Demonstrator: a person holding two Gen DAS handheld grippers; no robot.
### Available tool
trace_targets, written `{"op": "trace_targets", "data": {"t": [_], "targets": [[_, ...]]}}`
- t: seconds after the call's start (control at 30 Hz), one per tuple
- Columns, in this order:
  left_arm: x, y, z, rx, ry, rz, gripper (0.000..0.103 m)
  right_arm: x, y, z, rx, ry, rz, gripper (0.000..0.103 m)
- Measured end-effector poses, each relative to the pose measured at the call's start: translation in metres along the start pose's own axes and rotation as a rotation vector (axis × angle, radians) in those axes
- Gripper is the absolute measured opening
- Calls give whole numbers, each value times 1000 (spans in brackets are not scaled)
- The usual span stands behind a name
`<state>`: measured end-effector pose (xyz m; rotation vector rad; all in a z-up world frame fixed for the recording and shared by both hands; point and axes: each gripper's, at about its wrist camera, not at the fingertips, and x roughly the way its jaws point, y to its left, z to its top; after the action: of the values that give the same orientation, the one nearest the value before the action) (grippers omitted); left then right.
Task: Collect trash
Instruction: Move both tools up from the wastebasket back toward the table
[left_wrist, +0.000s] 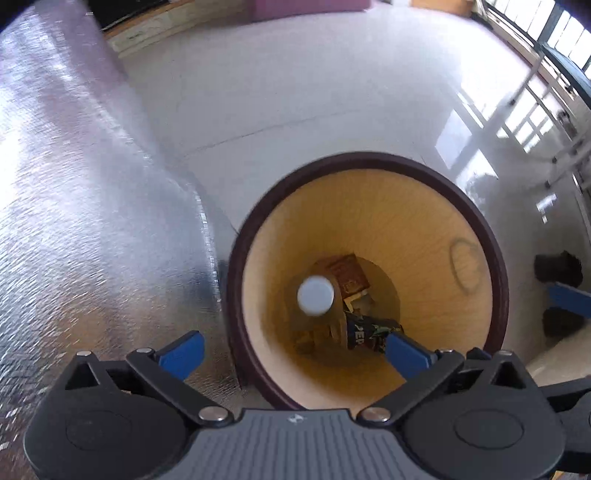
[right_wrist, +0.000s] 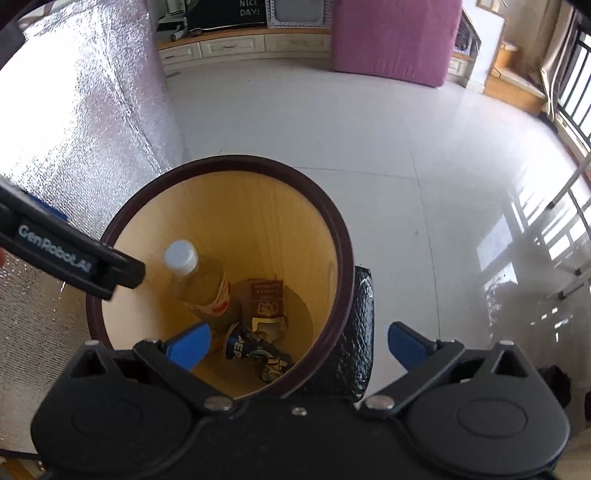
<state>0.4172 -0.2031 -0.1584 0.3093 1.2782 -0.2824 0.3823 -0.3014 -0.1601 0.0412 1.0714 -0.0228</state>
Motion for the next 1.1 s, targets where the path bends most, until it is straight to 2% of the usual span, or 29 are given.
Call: {"op": "trace_targets", "data": {"t": [0.33,0.5,0.83,1.1], "targets": [[-26,15,-21,-78,-58,28,103,-20,-3,-8,52,-8,6,103],[-37,16,-37,-79,-75,30,103,-32,-7,-11,90,-16,5,103],[-57,21,-70,-140,-106,13,103,-58,-12,-16,154,-35,-25,103],[-86,18,-89,-142,-161,-3,103,-95,-12,-25,162,-88,-42,103]]}}
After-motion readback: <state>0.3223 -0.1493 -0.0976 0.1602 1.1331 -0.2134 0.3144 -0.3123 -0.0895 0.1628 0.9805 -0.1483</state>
